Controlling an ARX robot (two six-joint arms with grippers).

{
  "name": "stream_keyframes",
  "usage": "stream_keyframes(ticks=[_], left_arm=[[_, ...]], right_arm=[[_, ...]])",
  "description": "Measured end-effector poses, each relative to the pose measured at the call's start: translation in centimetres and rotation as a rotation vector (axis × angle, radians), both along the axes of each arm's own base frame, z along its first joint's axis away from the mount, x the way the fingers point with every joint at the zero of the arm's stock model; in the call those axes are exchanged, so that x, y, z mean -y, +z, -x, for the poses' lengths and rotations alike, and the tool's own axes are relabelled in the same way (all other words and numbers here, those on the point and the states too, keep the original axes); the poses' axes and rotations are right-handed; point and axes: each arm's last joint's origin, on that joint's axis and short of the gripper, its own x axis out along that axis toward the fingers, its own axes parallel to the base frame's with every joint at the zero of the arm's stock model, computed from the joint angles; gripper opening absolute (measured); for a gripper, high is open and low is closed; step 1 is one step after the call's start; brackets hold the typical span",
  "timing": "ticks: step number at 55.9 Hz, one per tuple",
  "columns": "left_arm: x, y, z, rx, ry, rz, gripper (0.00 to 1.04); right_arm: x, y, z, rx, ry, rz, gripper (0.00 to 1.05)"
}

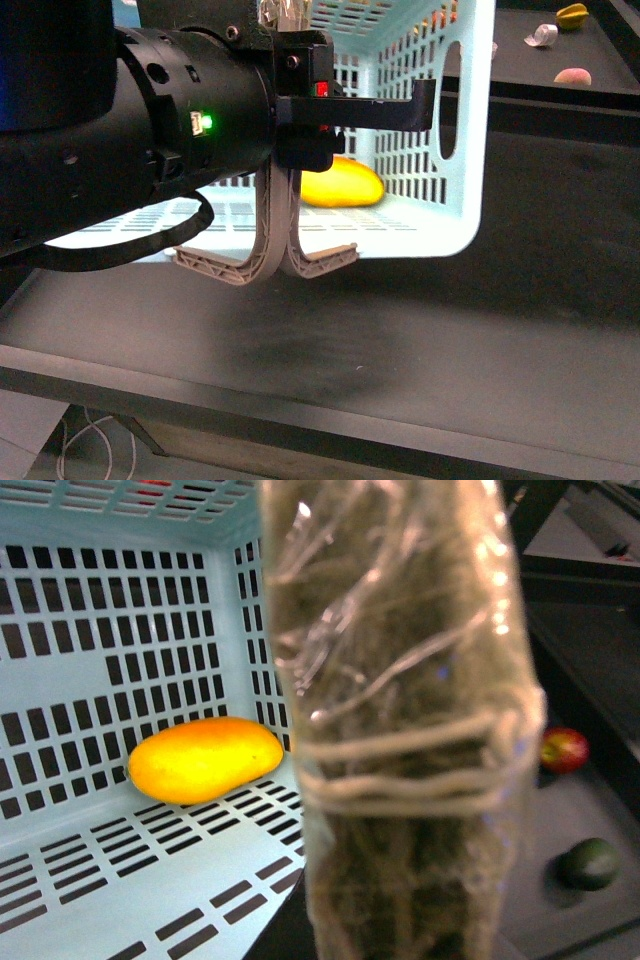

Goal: Pick mango with right arm and hold basket with left

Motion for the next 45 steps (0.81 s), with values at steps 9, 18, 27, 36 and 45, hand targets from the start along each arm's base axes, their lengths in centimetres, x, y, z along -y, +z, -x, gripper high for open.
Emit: stream_keyframes(ticks=[9,18,27,36,45], left_arm=[[-0.2,0.6,-1.9,0.029,0.076,0.015,0.04],[-1.5,0.9,-4.4,0.01,0.171,0.124,0.04],[-3.0,1.1,-7.2,-0.035,0.294,0.255,0.04],[-4.3,0.9,-10.1,-0.124,0.452,0.406,0.04],[-5.2,-0.1,-12.7,-0.21,0.617,0.552,0.04]], right_arm=[[0.0,0.0,0.0,0.0,0.0,0.0,0.96],[0.0,0.0,0.0,0.0,0.0,0.0,0.96],[0.0,0.0,0.0,0.0,0.0,0.0,0.96],[0.0,0.0,0.0,0.0,0.0,0.0,0.96],[0.0,0.0,0.0,0.0,0.0,0.0,0.96]])
